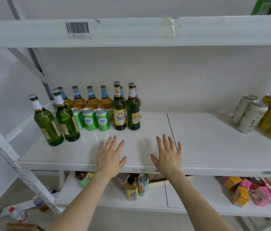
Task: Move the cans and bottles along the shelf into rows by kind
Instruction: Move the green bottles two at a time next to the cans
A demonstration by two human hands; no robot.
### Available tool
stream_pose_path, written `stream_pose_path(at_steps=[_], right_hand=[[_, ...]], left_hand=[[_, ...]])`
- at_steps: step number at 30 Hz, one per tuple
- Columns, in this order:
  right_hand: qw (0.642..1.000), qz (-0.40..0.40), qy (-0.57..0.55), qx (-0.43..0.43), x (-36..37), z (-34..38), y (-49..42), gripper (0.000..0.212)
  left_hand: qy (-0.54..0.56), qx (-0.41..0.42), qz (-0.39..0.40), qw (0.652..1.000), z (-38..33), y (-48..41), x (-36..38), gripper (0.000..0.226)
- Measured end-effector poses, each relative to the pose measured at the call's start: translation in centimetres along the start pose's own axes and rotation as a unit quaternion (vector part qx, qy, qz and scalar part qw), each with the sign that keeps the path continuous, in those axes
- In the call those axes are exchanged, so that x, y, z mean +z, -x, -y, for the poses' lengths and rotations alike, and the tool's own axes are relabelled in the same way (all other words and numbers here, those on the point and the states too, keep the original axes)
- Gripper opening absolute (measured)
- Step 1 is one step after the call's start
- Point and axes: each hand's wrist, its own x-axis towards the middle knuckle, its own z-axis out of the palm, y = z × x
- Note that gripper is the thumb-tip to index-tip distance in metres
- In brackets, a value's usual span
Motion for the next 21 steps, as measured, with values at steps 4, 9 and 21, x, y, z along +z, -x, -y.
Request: stream_pose_path(at_steps=[4,9,21], right_hand=[[1.000,0.003,0.003,-0.012,0.7,5.1,-1.8,0.077],[1.000,-0.004,0.001,-0.001,1.7,11.9,-3.5,0.076],[0.998,-0.027,-0.005,0.047,2.3,28.8,-3.9,0.076]], left_hand=[[0.015,-0.005,-0.017,1.000,4.7,-0.1,1.0,0.068],[0.022,0.005,-0.018,1.000,11.4,0.3,2.1,0.068],[0.020,0.042,-0.046,0.998,29.0,3.0,2.3,0.066]])
